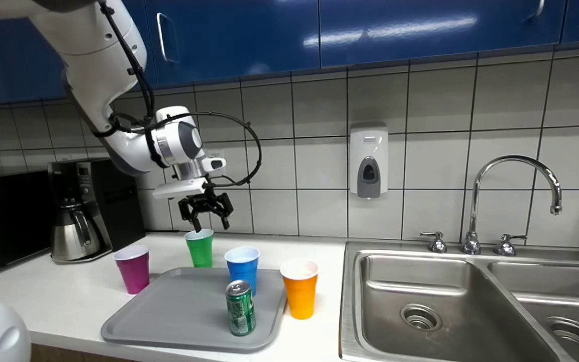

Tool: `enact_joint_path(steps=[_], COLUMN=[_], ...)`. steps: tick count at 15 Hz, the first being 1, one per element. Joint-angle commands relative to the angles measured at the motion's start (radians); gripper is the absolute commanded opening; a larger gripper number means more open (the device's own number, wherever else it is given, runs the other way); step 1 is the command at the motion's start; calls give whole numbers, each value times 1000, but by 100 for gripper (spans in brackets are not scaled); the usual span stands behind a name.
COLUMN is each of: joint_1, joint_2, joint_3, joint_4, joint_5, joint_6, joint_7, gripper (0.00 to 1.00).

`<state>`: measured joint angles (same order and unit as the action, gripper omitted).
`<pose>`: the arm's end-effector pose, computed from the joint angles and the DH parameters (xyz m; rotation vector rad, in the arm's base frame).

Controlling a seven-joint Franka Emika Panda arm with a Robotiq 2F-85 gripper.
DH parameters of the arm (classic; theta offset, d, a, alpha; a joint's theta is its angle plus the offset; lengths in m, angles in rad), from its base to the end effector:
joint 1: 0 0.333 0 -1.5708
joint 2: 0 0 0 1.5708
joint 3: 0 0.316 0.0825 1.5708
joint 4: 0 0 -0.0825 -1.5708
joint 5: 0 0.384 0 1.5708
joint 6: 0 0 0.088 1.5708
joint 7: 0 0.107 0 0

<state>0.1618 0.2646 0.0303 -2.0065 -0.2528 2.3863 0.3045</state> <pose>0.5983 0.1133 0.3361 2.9894 0.0906 0.2323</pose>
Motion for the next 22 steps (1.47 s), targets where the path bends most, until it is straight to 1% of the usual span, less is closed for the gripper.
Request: enact_joint_path(steps=[1, 8, 16, 22], joint_1=[1, 1, 9, 14], joint_2=[0, 0, 68, 114], joint_3=[-1, -1, -1, 0], joint_4=[1, 2, 38, 89], joint_5=[2, 2, 11, 35], joint_6=[-2, -2, 66, 90], joint_7=[-2, -2, 4, -8], gripper=[100, 100, 100, 100])
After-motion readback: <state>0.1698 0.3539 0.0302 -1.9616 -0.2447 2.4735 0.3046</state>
